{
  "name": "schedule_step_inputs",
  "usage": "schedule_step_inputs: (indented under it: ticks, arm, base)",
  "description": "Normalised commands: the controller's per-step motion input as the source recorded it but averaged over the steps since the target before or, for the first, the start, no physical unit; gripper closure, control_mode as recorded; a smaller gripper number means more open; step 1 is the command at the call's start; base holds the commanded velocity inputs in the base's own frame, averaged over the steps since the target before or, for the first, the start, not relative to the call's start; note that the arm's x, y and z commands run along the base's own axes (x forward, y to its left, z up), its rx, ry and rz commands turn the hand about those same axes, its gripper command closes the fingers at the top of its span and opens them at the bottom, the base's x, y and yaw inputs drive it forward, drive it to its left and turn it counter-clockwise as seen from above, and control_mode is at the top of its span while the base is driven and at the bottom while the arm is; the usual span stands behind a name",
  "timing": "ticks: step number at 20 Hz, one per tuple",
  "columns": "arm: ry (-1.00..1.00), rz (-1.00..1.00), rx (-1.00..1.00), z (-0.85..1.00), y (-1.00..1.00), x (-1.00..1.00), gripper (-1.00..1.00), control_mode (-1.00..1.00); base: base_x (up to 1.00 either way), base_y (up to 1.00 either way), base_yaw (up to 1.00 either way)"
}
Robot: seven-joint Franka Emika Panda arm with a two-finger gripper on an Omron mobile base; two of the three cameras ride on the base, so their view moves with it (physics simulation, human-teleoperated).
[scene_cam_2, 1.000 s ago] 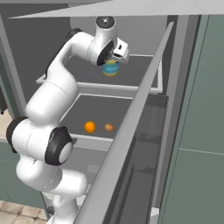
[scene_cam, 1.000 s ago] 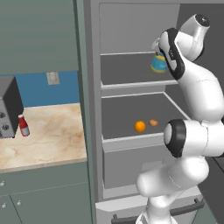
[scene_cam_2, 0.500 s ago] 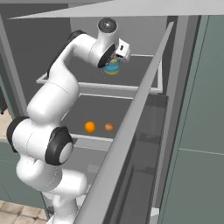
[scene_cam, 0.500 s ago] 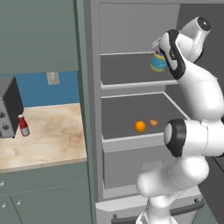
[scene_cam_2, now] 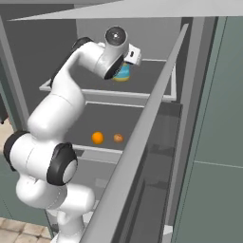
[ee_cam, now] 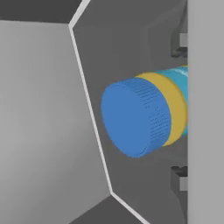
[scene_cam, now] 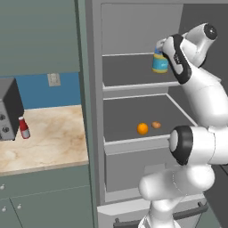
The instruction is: Place the ketchup and mayonnaise from the counter to the top shelf of the fridge. If the existing items in the fridge are on the top shelf, move them to other shelves.
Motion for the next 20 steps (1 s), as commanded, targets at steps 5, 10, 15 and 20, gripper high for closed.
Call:
schedule_step_inputs:
  ticks: [5, 10, 15, 20]
  arm:
    - [-0.27, 0.0, 0.0, 0.13, 0.0, -0.81, -1.0, -1.0]
    - [-0.23, 0.0, 0.0, 0.14, 0.0, -1.0, -1.0, -1.0]
    - [-0.16, 0.0, 0.0, 0.15, 0.0, -1.0, -1.0, -1.0]
    - [-0.03, 0.0, -0.05, 0.09, 0.17, -1.0, -1.0, -1.0]
  base:
    - [0.0, 0.0, 0.0]
    - [0.0, 0.0, 0.0]
    - [0.0, 0.0, 0.0]
    - [0.0, 0.0, 0.0]
